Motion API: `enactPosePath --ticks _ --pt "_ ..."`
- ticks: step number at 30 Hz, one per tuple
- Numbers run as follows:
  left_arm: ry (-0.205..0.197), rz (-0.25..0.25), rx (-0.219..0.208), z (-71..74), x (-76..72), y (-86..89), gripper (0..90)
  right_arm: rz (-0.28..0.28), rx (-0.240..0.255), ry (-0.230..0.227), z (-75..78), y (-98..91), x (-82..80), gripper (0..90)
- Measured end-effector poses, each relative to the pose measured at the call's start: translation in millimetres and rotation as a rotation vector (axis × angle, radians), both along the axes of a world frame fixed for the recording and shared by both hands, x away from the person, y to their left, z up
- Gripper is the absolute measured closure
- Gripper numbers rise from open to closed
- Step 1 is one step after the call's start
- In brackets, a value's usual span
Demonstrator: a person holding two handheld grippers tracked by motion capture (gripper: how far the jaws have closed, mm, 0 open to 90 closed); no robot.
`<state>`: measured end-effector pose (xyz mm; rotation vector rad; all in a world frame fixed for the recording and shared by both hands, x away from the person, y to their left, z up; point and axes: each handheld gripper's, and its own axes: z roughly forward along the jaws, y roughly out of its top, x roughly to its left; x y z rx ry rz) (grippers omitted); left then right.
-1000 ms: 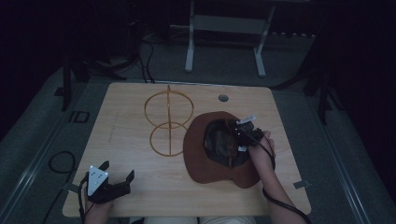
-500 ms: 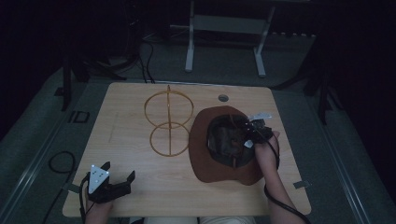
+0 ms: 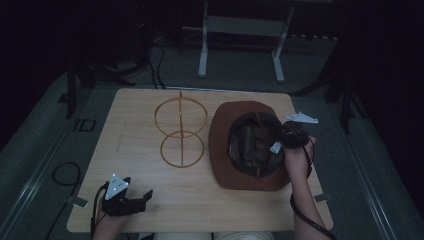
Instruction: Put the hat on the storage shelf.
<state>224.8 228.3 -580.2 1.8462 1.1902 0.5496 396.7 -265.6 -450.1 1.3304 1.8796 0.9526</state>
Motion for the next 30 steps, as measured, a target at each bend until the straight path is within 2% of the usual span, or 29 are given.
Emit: enactPosePath --ticks 3,7,9,12,16,20,23,29,30 --pt "0.028 -0.053 0.018 -0.2 4.4 -7.5 6.3 0.003 0.013 -0.003 3.1 -2.8 -2.8 86.0" --pt "0.042 -0.128 0.052 5.5 11.6 -25.0 7.8 0.006 -0.014 -0.003 2.3 -2.3 -5.5 85.9" --pt "0.047 -0.158 0.055 8.6 15.9 -34.8 8.6 0.001 -0.013 -0.009 3.0 -2.6 -6.9 85.9" --pt "0.055 -0.2 0.027 13.1 24.1 -49.1 12.0 -0.012 -0.011 -0.022 5.0 -4.0 -9.0 85.9" --pt "0.053 -0.251 0.017 18.6 31.9 -69.1 14.4 -0.016 0.01 -0.034 7.8 -6.9 -11.7 85.9" --pt "0.055 -0.284 0.027 25.7 41.7 -91.3 15.2 -0.016 0.006 -0.045 10.6 -8.0 -15.4 85.9" --pt "0.047 -0.313 0.071 31.4 49.1 -106.6 18.2 -0.022 0.004 -0.053 11.4 -8.6 -17.4 85.9" --pt "0.036 -0.36 0.064 46.1 60.8 -131.1 18.2 -0.018 0.001 -0.063 11.9 -9.3 -22.0 85.8" --pt "0.034 -0.365 0.048 49.2 62.5 -135.3 18.2 -0.019 -0.001 -0.063 11.8 -9.3 -22.7 85.8"
